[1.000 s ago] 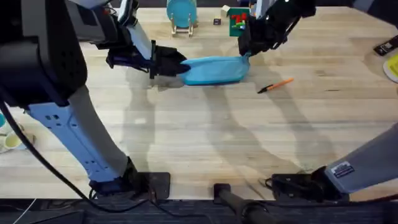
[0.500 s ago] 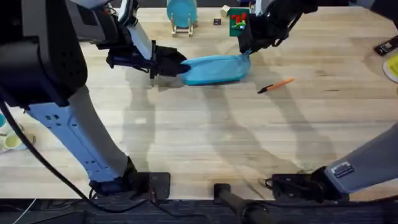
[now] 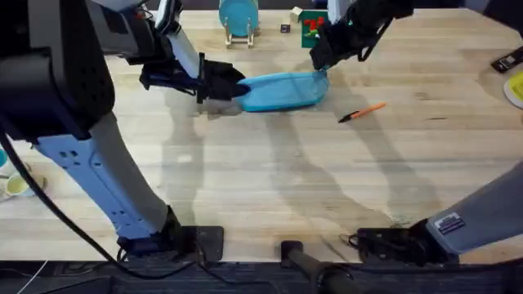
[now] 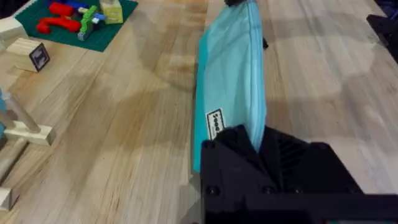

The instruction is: Unzip the bag, pick up the pens from the table one at a time and place them inside, then zip the bag closed.

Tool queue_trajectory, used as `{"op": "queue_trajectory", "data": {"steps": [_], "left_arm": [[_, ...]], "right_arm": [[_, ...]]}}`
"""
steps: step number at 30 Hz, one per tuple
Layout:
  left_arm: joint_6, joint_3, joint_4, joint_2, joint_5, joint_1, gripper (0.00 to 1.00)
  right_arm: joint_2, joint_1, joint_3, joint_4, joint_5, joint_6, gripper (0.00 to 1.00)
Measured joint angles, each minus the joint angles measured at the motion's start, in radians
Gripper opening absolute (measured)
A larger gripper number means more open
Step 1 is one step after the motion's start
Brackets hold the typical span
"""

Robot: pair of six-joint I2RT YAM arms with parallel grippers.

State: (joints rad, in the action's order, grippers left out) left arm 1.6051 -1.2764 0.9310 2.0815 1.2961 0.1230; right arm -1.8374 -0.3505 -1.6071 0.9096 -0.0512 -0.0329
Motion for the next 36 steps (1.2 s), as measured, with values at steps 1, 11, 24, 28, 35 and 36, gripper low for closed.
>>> {"op": "queue_trajectory", "data": {"steps": [1,11,24,28,35,36], "left_arm": [[0.000,0.000,0.000,0.000,0.000,0.000,0.042],[0.000,0.000,-0.001,0.000,0.000,0.001,0.042],[0.000,0.000,0.000,0.000,-0.002,0.005,0.042],[0.000,0.000,0.000,0.000,-0.002,0.006,0.042],[0.000,0.000,0.000,0.000,-0.002,0.006,0.042],[0.000,0.000,0.000,0.000,-0.002,0.006,0.042]], "right_arm": [[0.000,-0.002,-0.001,-0.004,0.003,-0.006,0.031],[0.000,-0.018,-0.027,-0.025,-0.008,-0.051,0.032],[0.000,-0.098,-0.028,-0.080,-0.007,-0.073,0.032],[-0.005,-0.117,-0.028,-0.099,-0.004,-0.074,0.031],[-0.022,-0.129,-0.028,-0.111,-0.003,-0.076,0.032],[-0.024,-0.129,-0.028,-0.112,-0.003,-0.076,0.032]]}}
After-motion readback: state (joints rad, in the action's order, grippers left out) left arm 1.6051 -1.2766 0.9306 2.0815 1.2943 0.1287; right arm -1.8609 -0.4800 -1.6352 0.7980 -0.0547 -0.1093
